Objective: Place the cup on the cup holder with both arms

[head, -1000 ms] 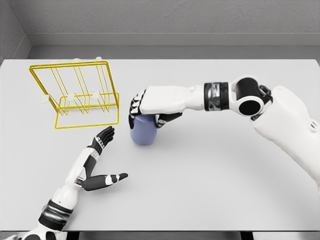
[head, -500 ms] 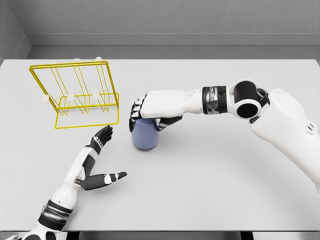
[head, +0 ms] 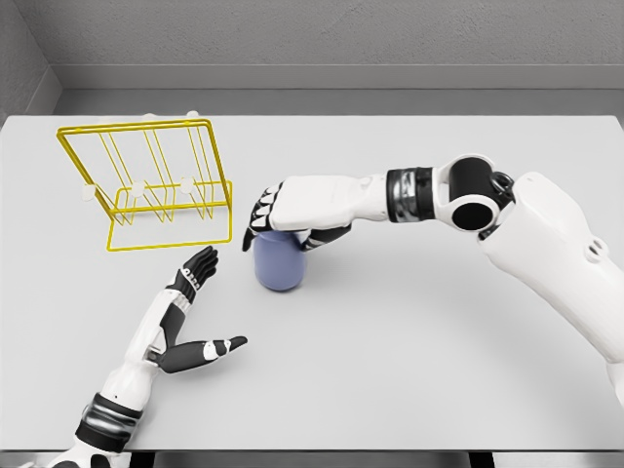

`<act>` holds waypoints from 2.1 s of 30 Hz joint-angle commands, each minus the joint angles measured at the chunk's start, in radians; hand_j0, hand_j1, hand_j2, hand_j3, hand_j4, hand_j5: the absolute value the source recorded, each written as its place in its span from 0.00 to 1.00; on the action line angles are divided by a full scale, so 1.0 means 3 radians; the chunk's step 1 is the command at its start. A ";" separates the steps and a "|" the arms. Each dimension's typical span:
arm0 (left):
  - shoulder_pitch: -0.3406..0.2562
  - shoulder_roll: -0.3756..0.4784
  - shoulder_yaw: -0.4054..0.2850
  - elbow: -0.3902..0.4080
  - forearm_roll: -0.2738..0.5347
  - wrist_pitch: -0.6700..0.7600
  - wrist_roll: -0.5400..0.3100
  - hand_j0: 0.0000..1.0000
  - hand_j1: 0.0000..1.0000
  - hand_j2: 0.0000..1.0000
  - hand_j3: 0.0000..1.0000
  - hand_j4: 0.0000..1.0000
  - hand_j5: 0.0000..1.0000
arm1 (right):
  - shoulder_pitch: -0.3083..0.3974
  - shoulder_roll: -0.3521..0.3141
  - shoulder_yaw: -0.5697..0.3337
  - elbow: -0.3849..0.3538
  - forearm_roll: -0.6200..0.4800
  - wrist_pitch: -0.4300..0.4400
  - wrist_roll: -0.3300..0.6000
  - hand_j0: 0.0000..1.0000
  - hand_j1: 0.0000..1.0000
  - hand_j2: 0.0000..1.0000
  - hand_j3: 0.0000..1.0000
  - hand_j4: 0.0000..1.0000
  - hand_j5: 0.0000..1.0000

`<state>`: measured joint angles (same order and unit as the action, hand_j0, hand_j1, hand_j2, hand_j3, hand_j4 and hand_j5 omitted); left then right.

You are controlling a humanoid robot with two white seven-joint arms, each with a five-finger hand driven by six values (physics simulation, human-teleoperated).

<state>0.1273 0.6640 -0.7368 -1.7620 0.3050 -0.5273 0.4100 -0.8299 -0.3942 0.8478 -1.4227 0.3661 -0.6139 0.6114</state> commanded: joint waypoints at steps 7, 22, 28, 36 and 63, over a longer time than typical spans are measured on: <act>0.0000 0.0001 -0.0003 -0.0002 -0.0009 -0.0001 0.0009 1.00 1.00 1.00 1.00 1.00 1.00 | 0.0000 0.0066 -0.0003 0.0084 0.0022 0.0010 -0.0002 1.00 1.00 1.00 1.00 1.00 1.00; -0.0015 -0.0091 0.0170 -0.0002 -0.0020 -0.0001 -0.0001 1.00 1.00 1.00 1.00 1.00 1.00 | 0.0010 0.0051 -0.0008 0.0084 0.0089 0.0010 -0.0002 1.00 1.00 1.00 1.00 1.00 1.00; 0.0000 -0.0229 0.0150 0.0003 0.0108 0.0004 0.0004 1.00 1.00 1.00 1.00 1.00 1.00 | 0.0010 -0.0133 -0.0141 0.0089 0.0073 0.0010 -0.0002 1.00 1.00 1.00 1.00 1.00 1.00; 0.0005 -0.0332 0.0170 0.0003 0.0170 0.0280 0.0014 1.00 1.00 1.00 1.00 1.00 1.00 | 0.0363 -0.1140 -0.0837 0.0074 0.0012 0.0010 -0.0002 1.00 1.00 1.00 1.00 1.00 1.00; -0.0281 -0.0500 0.0099 0.0019 0.0149 0.0668 0.0167 1.00 1.00 1.00 1.00 1.00 1.00 | 0.0527 -0.1360 -0.0648 0.0156 -0.0172 0.0010 -0.0002 1.00 1.00 1.00 1.00 1.00 1.00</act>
<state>0.0383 0.5187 -0.7044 -1.7559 0.3592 -0.3272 0.4598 -0.6703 -0.8109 0.6522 -1.4163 0.3191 -0.6134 0.6051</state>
